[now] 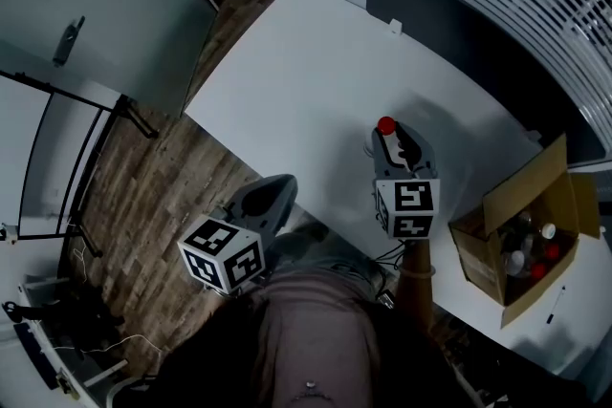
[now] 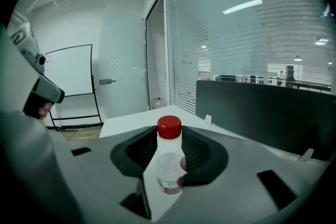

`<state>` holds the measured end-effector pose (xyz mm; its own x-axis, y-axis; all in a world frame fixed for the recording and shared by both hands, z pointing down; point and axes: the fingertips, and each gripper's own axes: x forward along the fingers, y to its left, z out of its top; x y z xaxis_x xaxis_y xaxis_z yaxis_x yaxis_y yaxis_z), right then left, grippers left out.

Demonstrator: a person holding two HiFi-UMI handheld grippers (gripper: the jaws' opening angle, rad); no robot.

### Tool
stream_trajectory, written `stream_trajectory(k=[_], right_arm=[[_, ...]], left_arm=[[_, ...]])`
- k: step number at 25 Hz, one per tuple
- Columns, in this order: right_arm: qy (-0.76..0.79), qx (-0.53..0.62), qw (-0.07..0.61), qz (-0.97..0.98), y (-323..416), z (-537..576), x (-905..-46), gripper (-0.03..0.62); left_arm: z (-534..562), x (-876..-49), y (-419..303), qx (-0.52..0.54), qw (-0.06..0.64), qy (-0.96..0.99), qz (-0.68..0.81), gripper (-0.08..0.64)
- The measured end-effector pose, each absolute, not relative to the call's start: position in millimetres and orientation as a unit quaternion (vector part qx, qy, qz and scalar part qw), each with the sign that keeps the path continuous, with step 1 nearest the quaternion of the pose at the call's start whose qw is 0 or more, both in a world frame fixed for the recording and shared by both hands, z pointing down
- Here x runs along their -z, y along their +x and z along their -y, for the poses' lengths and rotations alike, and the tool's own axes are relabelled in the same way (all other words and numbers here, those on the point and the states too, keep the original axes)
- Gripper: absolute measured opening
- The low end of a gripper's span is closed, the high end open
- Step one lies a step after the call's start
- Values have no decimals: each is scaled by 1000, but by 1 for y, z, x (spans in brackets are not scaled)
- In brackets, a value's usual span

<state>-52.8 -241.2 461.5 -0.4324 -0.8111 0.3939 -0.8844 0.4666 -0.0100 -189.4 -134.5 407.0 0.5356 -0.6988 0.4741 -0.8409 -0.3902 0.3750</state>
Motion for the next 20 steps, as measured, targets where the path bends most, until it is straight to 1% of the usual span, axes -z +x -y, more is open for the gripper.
stream_trajectory(k=[20], right_arm=[[510, -127, 169, 834, -51, 234, -459, 158]], left_arm=[[137, -402, -182, -118, 288, 846, 433, 8]])
